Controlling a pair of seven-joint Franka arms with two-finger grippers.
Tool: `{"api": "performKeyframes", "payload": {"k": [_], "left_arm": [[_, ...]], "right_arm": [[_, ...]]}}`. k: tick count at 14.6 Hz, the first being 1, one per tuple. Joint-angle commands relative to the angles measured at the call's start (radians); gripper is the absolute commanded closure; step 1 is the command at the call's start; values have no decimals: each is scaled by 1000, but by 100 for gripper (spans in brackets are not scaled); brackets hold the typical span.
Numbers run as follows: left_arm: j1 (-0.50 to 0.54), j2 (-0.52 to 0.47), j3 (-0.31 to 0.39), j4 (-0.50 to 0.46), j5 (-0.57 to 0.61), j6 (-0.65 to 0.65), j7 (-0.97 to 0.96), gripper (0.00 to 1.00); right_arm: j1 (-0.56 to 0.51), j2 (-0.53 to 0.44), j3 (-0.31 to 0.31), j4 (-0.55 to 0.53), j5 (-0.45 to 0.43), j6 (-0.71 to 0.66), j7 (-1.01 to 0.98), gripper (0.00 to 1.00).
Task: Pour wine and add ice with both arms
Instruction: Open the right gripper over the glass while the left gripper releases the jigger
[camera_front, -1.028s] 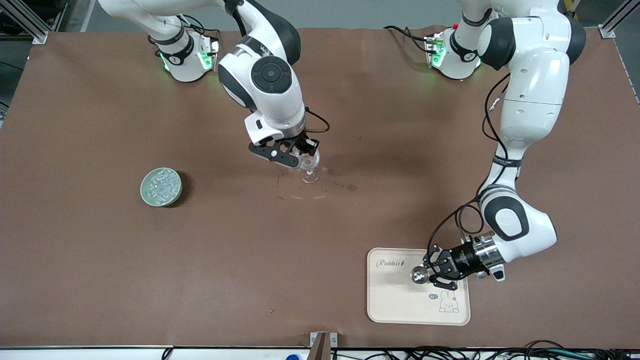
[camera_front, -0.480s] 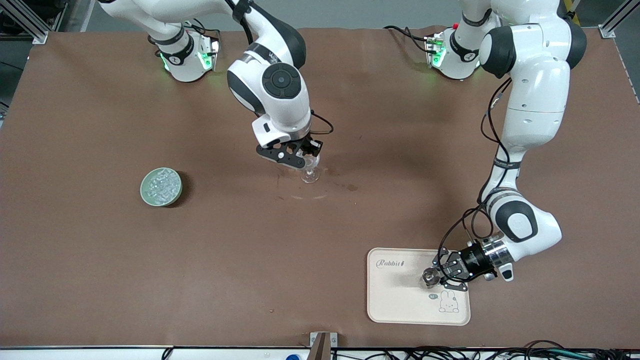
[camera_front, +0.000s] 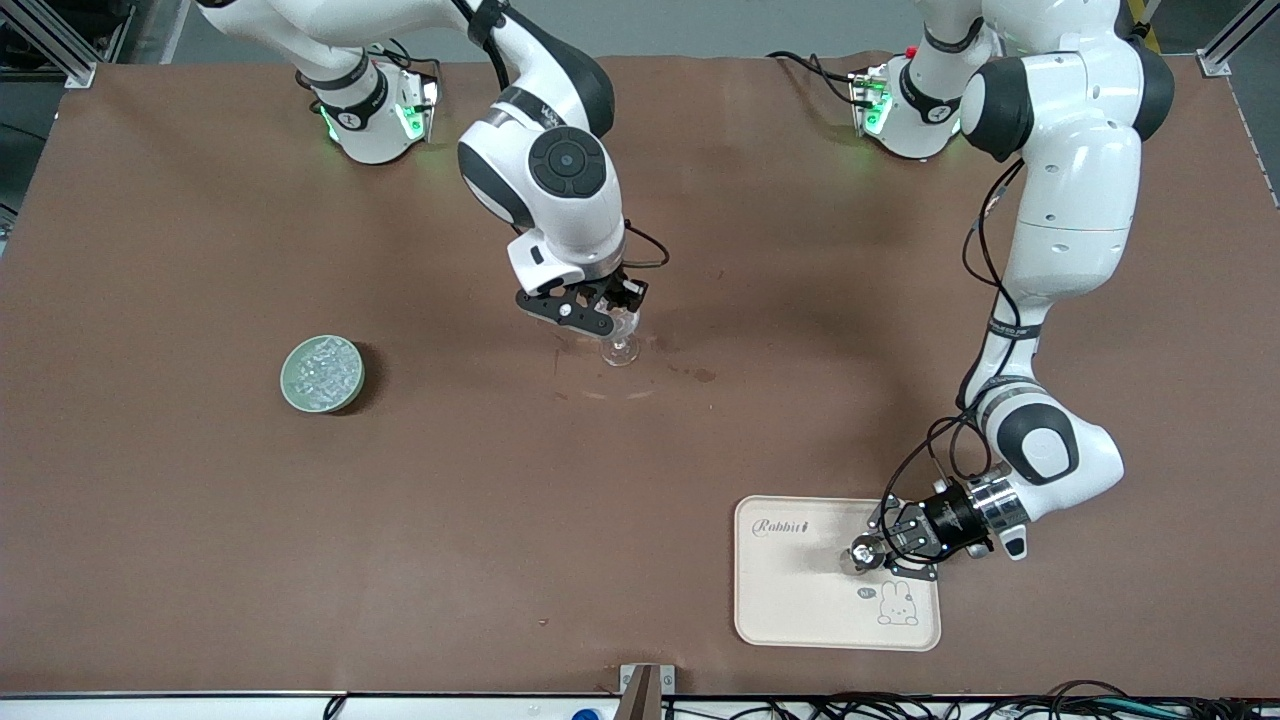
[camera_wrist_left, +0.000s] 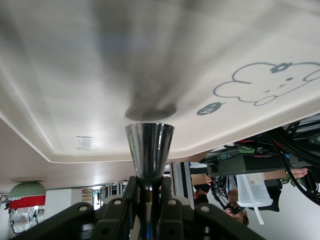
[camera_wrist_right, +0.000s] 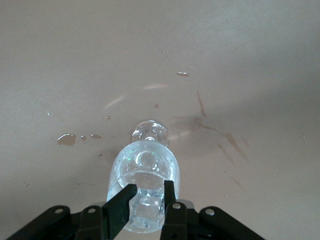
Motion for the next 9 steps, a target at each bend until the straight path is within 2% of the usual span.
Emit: {"api": "performKeyframes", "payload": {"k": [1,3,4,5,7,9], "left_arm": [[4,-4,47,-4,-66,-69,47,65],[6,-10,52,-22,-79,-74,49,38],[6,-12,54,-22,-79,-77,57,0],[6,-13,54,-24,-79,-83,76,0],[7,-17,55,-29,-79,-91,84,0],[6,-24,90,-35,-73,-129,89,0]], "right_arm": [[3,8,6,2,-19,12,21,75],[3,11,6,3,-19,12,21,62],[3,12,6,3,-20,12,21,52],[3,12,6,5,-20,10,21,41],[3,12,6,8,-19,10,20,32],[-7,9,8,17,-17,4,18,25]]}}
